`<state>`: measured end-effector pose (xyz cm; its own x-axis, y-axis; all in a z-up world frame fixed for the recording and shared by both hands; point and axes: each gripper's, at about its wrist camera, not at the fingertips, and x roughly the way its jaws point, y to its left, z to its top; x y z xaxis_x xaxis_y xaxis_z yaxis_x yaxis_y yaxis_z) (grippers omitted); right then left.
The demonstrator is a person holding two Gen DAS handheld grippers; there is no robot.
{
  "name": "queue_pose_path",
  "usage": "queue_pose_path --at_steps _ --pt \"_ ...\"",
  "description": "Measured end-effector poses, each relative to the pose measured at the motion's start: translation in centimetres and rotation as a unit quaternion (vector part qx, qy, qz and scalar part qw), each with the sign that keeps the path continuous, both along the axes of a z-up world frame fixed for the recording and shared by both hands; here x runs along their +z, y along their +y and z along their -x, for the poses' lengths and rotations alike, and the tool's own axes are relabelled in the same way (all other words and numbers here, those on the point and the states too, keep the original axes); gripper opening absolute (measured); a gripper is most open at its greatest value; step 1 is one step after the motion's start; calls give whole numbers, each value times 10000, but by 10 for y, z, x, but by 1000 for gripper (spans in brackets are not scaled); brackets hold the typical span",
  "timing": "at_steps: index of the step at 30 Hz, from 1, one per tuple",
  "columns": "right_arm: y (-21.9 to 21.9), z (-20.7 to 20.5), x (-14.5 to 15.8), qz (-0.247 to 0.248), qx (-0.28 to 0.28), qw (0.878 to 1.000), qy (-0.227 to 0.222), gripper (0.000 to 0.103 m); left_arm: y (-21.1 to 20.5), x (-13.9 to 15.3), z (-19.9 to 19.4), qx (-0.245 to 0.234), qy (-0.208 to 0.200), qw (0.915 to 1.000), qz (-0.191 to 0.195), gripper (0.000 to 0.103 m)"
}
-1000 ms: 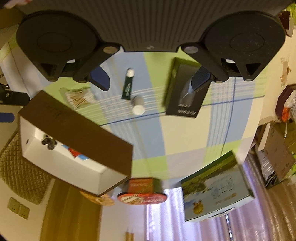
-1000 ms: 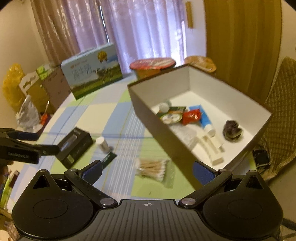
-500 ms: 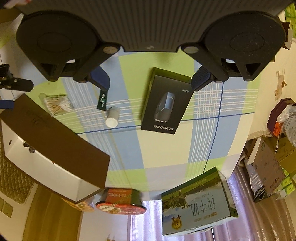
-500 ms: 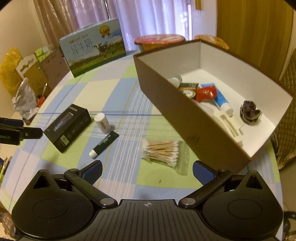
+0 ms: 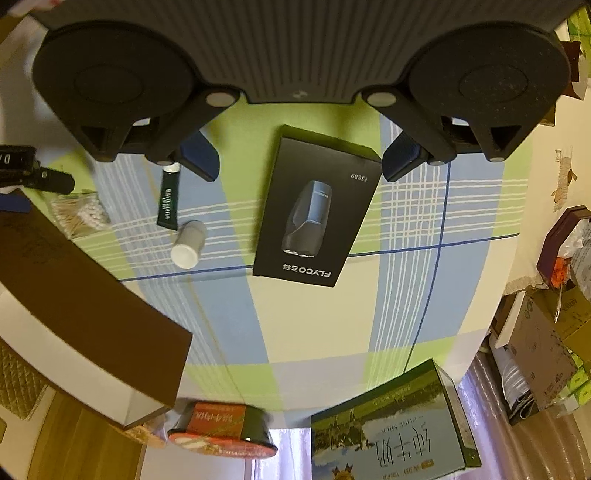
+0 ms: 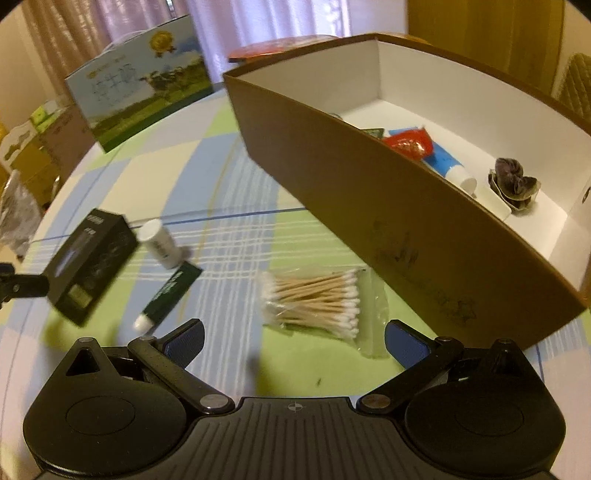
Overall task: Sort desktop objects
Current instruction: 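Grasp black FLYCO shaver box with left tool while right tool reaches cotton swab bag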
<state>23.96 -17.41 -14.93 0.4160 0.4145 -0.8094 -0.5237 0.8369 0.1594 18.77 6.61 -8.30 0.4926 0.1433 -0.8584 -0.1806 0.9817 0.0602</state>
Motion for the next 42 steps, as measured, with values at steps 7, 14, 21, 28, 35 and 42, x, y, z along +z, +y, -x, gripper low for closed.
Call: queue_pose_path --at_steps 7,14,21,28,35,42 --pt "6 -12 -16 -8 -266 9996 -87 101 14 -16 -18 -81 138 9999 21 93" --pt "15 -18 -30 193 -378 9990 -144 101 24 -32 -36 -213 250 9995 27 93" --pt "17 -11 -35 462 -280 9978 -397 86 28 -46 -52 -376 349 9987 0 93" --pt "17 -7 -32 507 -61 9976 -474 65 26 -60 -68 -486 454 9978 -82 93" --pt "15 -2 -29 484 81 9981 -372 63 21 -67 -70 -572 503 9969 -213 82" --pt "7 12 -27 482 479 9975 -168 63 16 -64 -62 -543 531 9968 -259 79"
